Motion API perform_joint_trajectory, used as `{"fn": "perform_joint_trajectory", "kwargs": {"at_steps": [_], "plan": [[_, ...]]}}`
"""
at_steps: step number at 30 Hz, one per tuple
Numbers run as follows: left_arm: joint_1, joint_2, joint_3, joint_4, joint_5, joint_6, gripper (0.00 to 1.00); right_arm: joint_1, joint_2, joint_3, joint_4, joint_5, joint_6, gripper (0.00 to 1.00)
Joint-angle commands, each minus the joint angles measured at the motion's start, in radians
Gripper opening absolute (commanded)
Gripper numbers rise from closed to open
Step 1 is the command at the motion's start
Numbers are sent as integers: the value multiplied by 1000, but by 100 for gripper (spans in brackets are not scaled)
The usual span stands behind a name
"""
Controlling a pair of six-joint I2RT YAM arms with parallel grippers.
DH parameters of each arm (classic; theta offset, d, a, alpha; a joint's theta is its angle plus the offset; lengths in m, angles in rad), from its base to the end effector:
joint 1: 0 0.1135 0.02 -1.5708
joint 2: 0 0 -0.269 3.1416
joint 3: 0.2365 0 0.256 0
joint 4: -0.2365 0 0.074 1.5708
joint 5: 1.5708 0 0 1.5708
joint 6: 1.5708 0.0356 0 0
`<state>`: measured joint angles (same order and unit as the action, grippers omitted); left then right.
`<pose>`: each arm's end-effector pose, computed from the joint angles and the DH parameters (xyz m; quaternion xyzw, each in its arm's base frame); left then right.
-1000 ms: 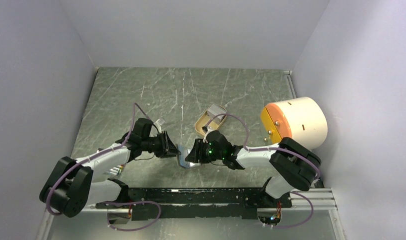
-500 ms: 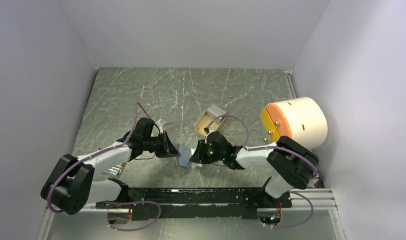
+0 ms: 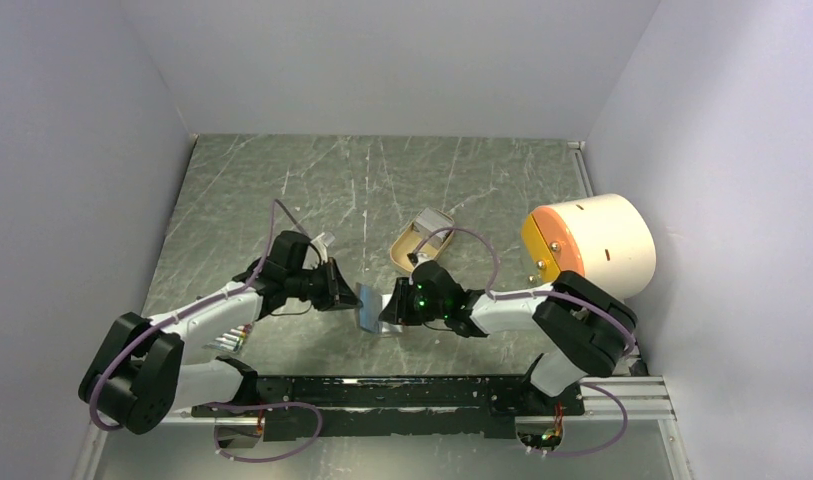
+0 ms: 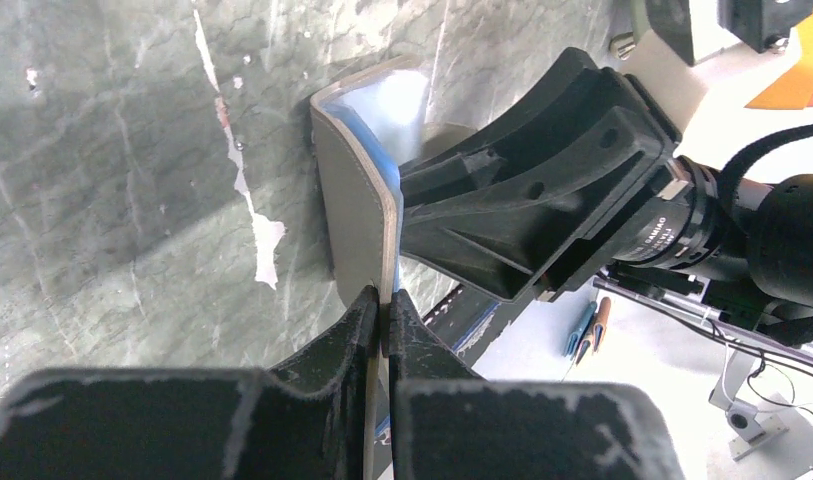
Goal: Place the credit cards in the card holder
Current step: Turn over the card slot in the card holder.
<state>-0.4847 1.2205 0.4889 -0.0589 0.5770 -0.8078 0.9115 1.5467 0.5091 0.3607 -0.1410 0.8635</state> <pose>0.1909 -0.1225 0.1707 -0.0358 0.8925 -0.4296 0.1326 0.1656 0.2219 0.1302 -0.0520 0.8985 0.3745 0.2229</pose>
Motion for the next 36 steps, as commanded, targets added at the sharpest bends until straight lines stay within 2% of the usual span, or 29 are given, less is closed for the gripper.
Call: {"fn": "perform_joint_trajectory", "kwargs": {"at_steps": [1,6,11,17,25,30,36], "plan": [[-22,-9,45,18,27,4,9,-3,37,7,-9,19,-21,32],[-50,37,42,81,44,-24,9,-3,35,-2,0,16,-15,32],[-76,89,49,111,33,-34,9,-5,24,-27,19,19,-5,37],[-100,128,68,96,-5,-24,9,-15,-6,-71,41,31,16,39],[-112,142,78,57,-52,-6,9,-20,-138,-101,-7,87,28,44],[-118,149,80,62,-52,-8,9,-19,-190,-114,31,68,35,44],[-122,143,88,57,-53,-9,9,-16,-177,-76,45,26,46,53]]}}
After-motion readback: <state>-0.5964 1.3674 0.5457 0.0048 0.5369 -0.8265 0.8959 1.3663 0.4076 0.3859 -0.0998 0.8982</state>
